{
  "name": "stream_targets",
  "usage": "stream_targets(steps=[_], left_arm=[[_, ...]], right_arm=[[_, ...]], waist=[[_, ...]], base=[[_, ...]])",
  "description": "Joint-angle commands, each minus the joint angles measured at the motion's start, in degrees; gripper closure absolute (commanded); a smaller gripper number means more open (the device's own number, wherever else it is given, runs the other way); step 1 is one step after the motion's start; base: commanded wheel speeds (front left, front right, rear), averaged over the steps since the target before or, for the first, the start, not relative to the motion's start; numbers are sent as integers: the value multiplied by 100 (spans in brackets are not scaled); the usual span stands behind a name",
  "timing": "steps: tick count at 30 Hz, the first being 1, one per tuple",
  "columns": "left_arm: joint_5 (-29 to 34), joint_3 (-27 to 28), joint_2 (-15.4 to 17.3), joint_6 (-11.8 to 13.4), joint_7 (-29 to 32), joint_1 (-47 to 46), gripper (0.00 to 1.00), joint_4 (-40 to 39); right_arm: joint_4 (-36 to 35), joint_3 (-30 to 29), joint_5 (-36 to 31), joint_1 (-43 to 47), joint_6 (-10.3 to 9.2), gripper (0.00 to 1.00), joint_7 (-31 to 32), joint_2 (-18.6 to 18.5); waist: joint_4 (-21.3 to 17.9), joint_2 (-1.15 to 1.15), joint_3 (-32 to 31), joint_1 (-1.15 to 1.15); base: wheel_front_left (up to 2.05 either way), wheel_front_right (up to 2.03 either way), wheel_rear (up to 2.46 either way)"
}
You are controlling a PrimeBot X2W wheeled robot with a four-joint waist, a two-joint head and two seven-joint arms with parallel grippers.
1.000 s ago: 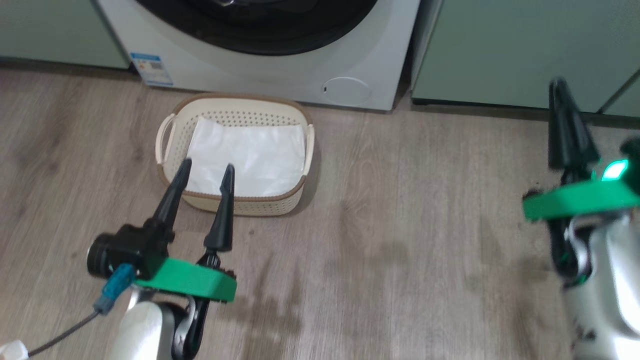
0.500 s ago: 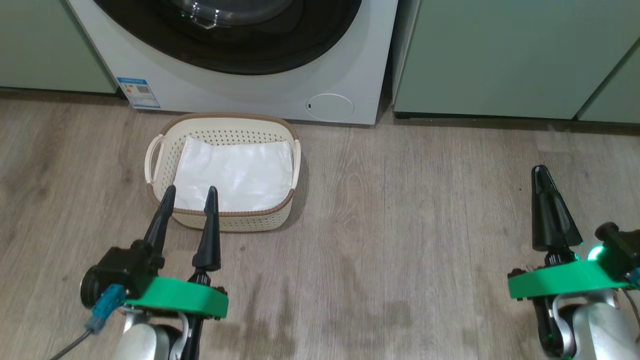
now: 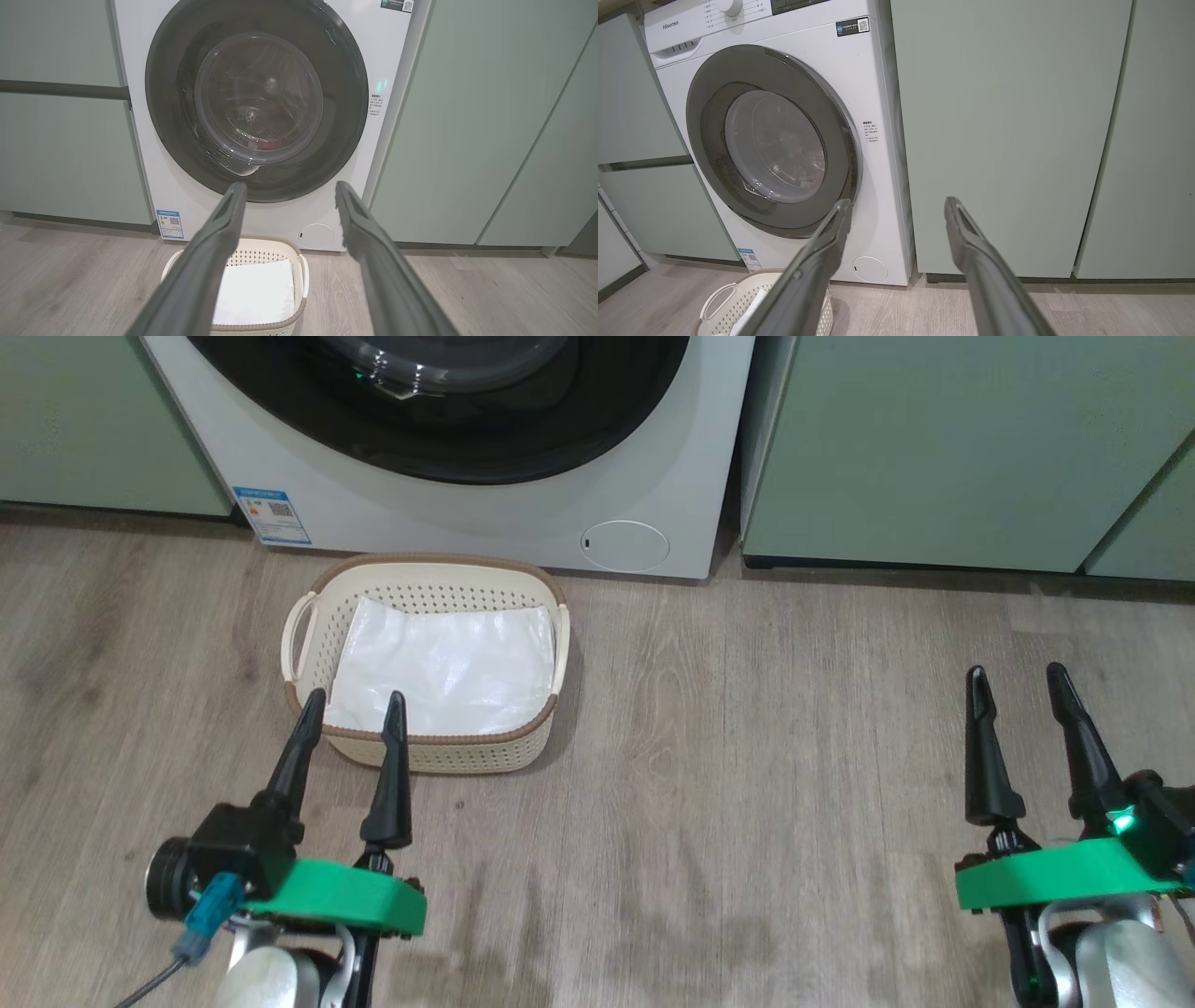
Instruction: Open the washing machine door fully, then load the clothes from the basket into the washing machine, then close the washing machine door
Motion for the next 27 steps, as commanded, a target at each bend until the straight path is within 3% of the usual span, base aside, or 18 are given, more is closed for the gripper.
stream_targets(steps=[1,27], left_arm=[[20,173,51,25,-54,-109,0,-137],[-39,205,51,-120,-54,-25,0,-67]], right_arm=[[-201,132,-36,-110,-1,0,-37,-12],[-26,5,-80,-137,-1,0,-37,-12]], waist=[[0,0,-5,0],[-71,0,-128,0]], base=[[0,0,0],[0,0,0]])
